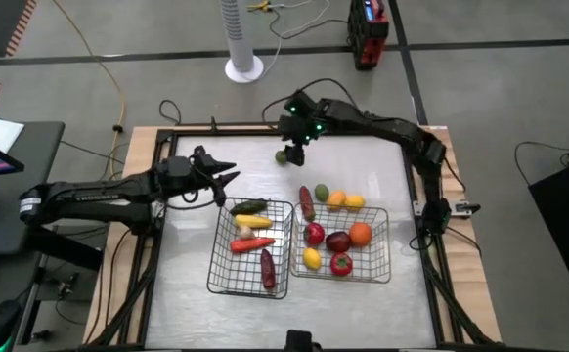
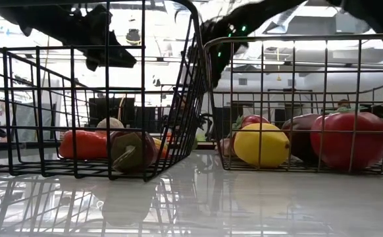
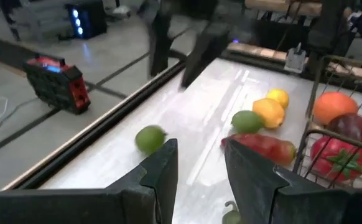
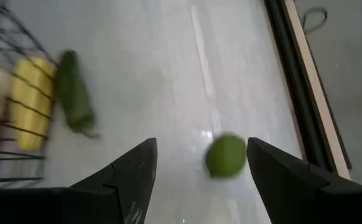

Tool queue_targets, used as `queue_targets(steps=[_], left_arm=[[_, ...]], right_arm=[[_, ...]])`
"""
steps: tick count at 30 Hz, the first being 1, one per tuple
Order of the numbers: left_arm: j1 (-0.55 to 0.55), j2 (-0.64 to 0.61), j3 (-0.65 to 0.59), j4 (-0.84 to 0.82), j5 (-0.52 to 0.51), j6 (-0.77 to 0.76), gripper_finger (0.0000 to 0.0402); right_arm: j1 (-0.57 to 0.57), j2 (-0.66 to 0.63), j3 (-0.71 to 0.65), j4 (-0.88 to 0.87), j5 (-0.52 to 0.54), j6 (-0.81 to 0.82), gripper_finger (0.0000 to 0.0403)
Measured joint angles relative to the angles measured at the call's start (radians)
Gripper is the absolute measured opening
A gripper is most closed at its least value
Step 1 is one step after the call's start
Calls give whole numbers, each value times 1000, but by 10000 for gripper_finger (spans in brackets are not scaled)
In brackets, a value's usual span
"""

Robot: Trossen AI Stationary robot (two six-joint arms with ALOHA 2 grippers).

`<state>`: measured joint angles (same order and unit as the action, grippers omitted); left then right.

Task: Sort produce into baskets
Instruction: Put the top green lime into the right wire basket

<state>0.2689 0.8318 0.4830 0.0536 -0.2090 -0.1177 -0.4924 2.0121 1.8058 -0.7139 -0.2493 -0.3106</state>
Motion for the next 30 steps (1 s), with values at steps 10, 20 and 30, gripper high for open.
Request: queue_targets(steps=[10,20,30], left_arm=[[85,277,223,-85,158,58,99],[181,631,600,-314,310,147,98],[207,909,839,-490,327,175,146]], right_arm=[[64,-225,-303,201,66,88,275],[130,-502,-652,450,161,197,275],[114,-654,-899,639,199,226,275]])
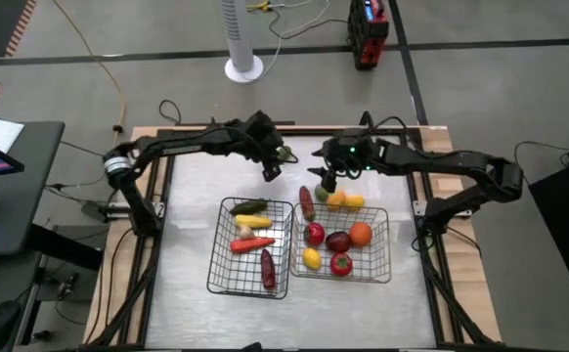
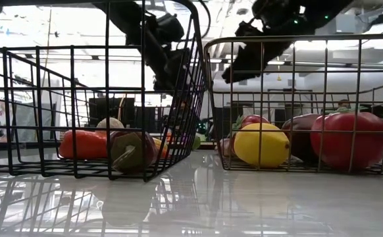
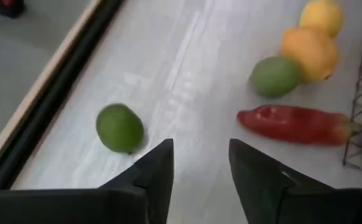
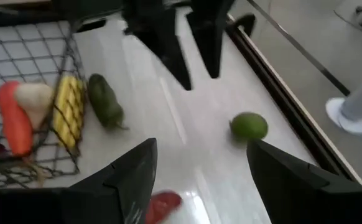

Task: Sort produce into baskets
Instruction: Put the top green lime into the right wire basket

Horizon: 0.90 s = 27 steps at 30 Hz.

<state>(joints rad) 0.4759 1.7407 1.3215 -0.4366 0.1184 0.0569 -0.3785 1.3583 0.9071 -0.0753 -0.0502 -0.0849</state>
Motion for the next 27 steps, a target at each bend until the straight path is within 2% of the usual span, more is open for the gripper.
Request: queue_targets(steps=[13,21,27], left_arm=[[28,157,137,-15,-25,-14,259],[35,286,229,-14,-23,-27,261],[45,356,288,-13,-64,-68,261]], right_arm=[[-21,-18,-28,8,-4,-3,275],[-21,-18,-28,10,-4,-18,275],[-21,-18,-27,9,-4,-20,275]])
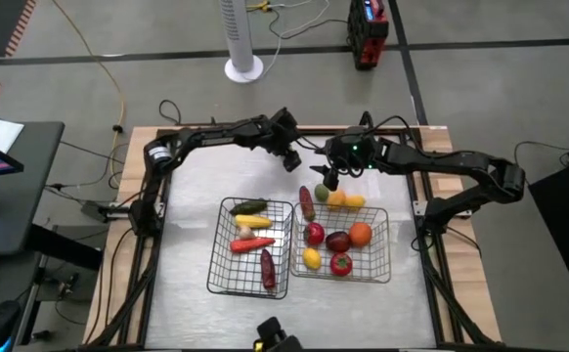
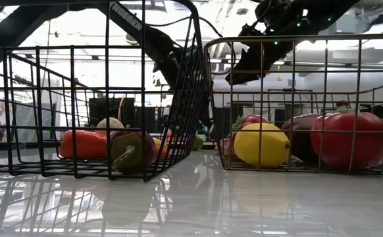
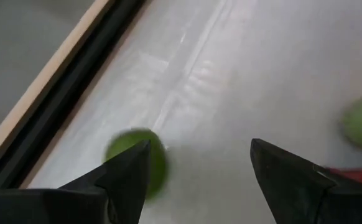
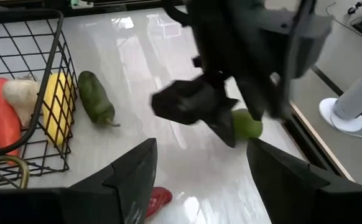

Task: Sort produce into baskets
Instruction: Put the top green lime into the right wire basket

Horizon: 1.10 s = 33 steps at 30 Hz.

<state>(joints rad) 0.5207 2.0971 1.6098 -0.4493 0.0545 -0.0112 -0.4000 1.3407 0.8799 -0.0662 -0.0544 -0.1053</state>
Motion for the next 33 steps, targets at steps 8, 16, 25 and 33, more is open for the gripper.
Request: queue_targets(steps=[8,16,25,33], left_arm=[[24,33,7,16,-95,-55,260],[33,33,5,14,-70,-82,260],[30,102,4,-47,-37,-51,260],[23,113,4,-38,-32,-27,254]], right_arm=[[4,0,0,-2,-1,0,275],[6,0,0,0,-1,0,275],[14,0,0,0,-2,0,276],[13,1,1,0,-2,0,276]])
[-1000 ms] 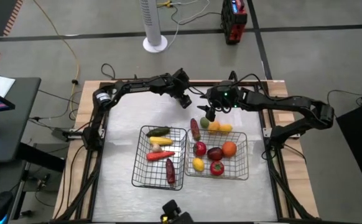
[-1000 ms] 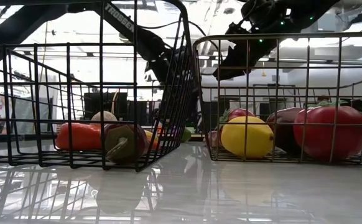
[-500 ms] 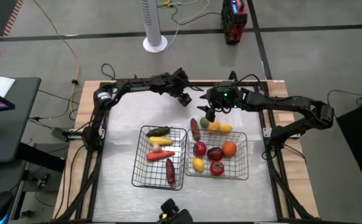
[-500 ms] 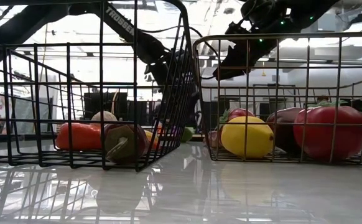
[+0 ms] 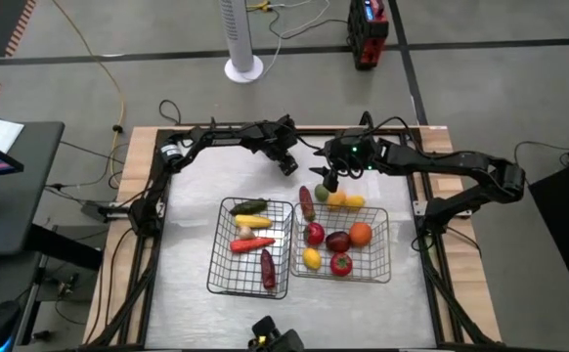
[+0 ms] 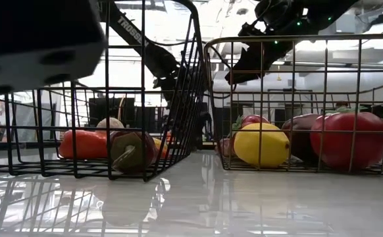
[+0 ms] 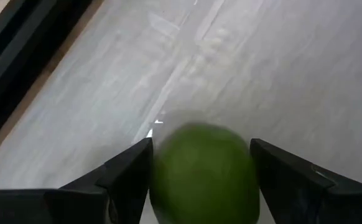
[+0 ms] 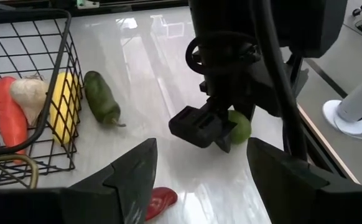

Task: Sort produce into baskets
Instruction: Put the top green lime into the right wire basket

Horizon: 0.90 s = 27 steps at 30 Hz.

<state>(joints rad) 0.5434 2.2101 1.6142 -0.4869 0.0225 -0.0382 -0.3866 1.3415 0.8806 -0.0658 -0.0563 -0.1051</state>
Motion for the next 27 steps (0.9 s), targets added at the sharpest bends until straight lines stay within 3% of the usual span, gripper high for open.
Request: queue_targets(steps=[9,17,21,27], left_arm=[[-3,-8,2,-49,-2,52,187],[-7,-145,-1,-176,15,121,187],[-24,-262,-1,-244,128,135,188],[-124,-411,1,-342,462,241,194]], right_arm=[[0,0,0,0,0,0,276],[-3,-7,0,-62,1,-1,276],[-18,-33,0,-107,2,-5,276],[-41,-93,-21,-120,3,-1,276]])
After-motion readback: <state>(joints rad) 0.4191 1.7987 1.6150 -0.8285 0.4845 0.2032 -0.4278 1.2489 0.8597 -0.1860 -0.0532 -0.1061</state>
